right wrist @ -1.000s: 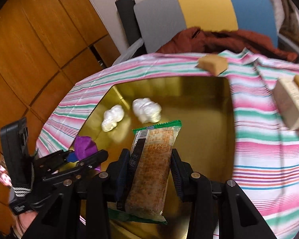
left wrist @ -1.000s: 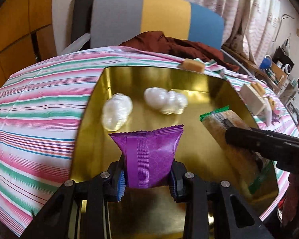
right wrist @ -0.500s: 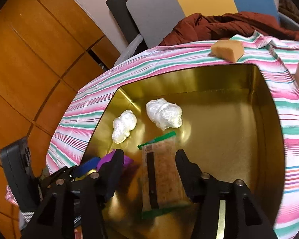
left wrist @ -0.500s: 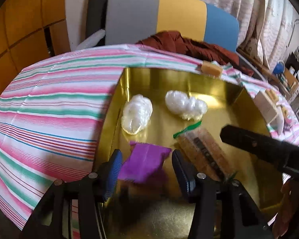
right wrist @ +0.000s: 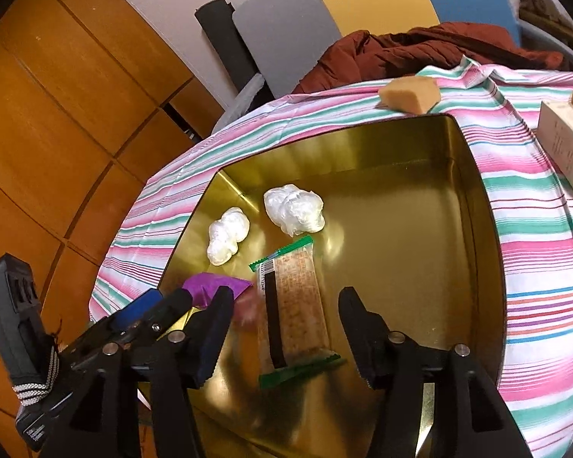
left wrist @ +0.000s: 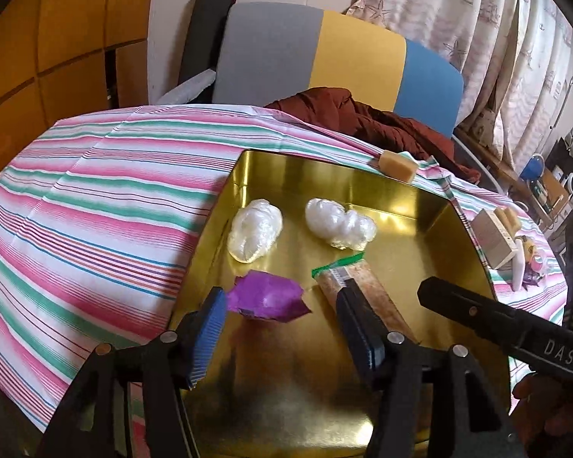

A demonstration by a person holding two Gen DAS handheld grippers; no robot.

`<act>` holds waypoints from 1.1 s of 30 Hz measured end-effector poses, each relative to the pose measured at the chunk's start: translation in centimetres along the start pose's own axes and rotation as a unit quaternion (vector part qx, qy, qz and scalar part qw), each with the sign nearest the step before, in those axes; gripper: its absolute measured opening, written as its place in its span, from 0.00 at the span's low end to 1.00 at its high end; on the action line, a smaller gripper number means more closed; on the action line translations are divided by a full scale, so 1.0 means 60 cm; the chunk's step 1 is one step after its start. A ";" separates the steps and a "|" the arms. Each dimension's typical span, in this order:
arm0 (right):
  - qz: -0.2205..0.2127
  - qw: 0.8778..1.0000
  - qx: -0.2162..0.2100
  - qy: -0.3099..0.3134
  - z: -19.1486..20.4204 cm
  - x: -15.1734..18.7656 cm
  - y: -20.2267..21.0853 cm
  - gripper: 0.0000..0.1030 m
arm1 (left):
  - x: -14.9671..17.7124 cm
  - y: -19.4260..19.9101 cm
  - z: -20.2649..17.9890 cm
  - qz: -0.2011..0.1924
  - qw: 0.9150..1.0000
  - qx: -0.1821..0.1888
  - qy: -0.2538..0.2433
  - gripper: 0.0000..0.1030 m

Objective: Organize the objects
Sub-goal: 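Carry both packets over the tray and release them inside, then reach the right tool to the pink container and yellow knitted item and grasp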

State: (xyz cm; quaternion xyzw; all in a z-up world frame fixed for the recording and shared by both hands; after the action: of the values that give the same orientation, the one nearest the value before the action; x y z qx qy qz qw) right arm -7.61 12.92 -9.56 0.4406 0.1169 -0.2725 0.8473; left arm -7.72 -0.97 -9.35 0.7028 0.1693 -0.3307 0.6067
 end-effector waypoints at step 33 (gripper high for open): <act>-0.153 0.978 0.079 -0.120 -0.258 -0.089 0.198 0.60 | -0.023 0.023 -0.240 -0.017 0.985 0.128 -0.116 0.59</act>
State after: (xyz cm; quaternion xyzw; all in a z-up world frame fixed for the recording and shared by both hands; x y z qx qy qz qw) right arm -4.62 32.88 -8.15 0.4476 0.0586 -0.4578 0.7659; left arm -4.11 12.86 -6.73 0.7287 0.0663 -0.4390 0.5214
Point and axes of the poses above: each gripper's, at about its wrist camera, not at the fingertips, and y roughly against the way its jaws point, z to its left, x to its underside, the point moved 8 cm from there along -y, roughly the way its jaws point, and after that the axes turned 12 degrees about -y, right-handed, at the moved point
